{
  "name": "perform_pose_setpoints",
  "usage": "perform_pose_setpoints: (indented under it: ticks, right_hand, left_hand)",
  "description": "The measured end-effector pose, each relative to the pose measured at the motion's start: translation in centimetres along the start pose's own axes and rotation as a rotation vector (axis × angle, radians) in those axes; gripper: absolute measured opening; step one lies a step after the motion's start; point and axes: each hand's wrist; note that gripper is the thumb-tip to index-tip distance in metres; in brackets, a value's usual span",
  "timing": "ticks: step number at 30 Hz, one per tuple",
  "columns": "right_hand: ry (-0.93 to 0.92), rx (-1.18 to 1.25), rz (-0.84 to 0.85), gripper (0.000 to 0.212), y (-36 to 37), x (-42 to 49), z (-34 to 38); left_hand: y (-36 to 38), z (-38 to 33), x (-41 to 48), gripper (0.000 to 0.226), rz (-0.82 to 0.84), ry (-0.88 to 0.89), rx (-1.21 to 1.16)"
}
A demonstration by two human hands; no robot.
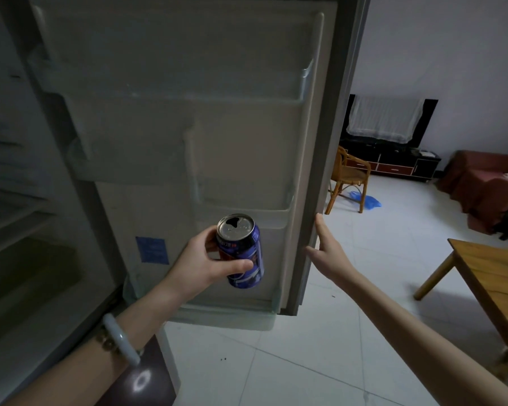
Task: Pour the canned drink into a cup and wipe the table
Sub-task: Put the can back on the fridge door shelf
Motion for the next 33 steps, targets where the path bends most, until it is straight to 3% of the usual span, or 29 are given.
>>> perform_pose_setpoints:
  ticks: [13, 33]
  right_hand:
    - [0.006, 0.077, 0.069, 0.081, -0.2, 11.0, -1.0]
    - [-0.184, 0.097, 0.276, 0.088, -0.2, 22.9, -2.0]
  left_hand:
    - [1.3, 1.4, 7.6, 0.070, -0.060, 0.007, -0.015]
    - [5.7, 3.9, 12.4, 0.064, -0.419, -0.151, 0.016]
Point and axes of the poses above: each hand's wrist, its own x-axis towards the middle knuckle, its own y-axis out of the palm, z = x × y, and after that the axes turned 7 degrees about y, right-handed
